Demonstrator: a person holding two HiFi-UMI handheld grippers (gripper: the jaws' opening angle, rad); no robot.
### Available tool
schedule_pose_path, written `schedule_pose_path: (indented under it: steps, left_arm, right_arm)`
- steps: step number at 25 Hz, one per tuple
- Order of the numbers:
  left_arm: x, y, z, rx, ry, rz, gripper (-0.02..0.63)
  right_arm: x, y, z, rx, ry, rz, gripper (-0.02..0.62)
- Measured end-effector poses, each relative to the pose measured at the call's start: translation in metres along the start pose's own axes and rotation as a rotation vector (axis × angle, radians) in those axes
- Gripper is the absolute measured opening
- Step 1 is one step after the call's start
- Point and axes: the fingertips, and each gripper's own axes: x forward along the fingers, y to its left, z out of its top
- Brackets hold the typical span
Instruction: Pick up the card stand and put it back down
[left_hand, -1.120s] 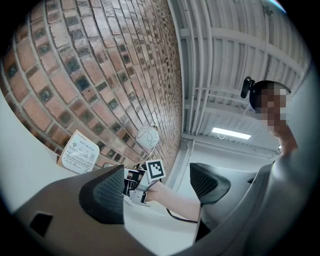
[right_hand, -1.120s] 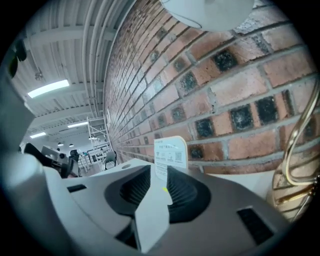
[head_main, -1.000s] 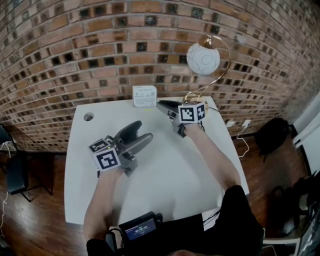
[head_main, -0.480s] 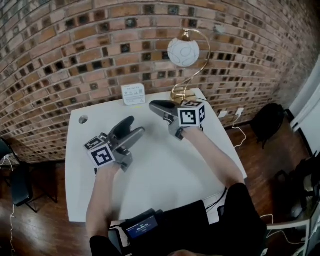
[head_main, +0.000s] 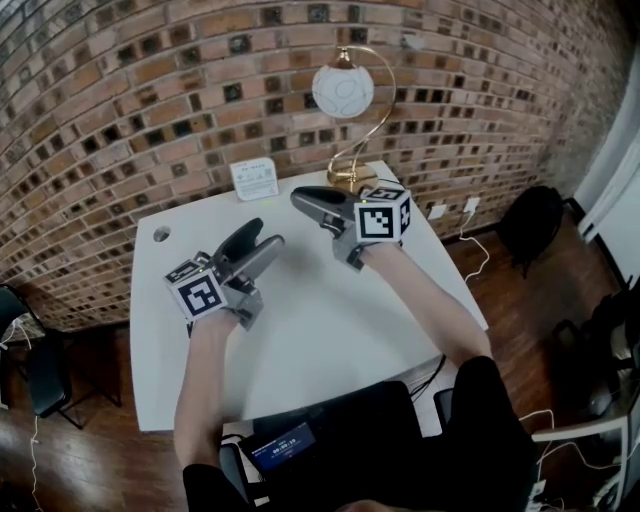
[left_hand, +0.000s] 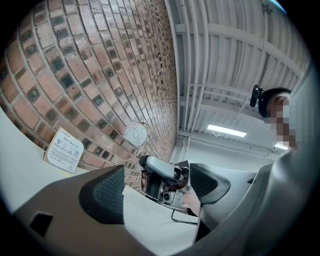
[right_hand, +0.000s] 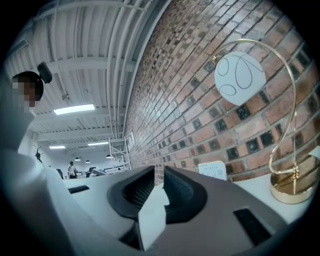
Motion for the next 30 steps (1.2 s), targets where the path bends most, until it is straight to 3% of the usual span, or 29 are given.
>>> schedule_pose_path:
  steps: [10, 14, 18, 30]
  left_arm:
    - [0.001, -0.039, 0.0, -0.004, -0.047, -0.021, 0.402]
    - [-0.003, -0.054, -0.005, -0.026, -0.076, -0.04, 0.402]
    - [-0.008, -0.073, -0.008, 0.001, -0.085, -0.046, 0.402]
    - [-0.021, -0.11, -0.021, 0.051, -0.079, -0.032, 0.402]
  right_arm:
    - [-0.025, 0.039, 0.008, 0.037, -0.059, 0.03, 0.077]
    - [-0.032, 0.06, 0.015, 0.006, -0.071, 0.033, 0.077]
    - [-0.039, 0.072, 0.009, 0.035, -0.092, 0.056, 0.078]
    - [-0.062, 0.118, 0.02, -0.014, -0.142, 0.082, 0.077]
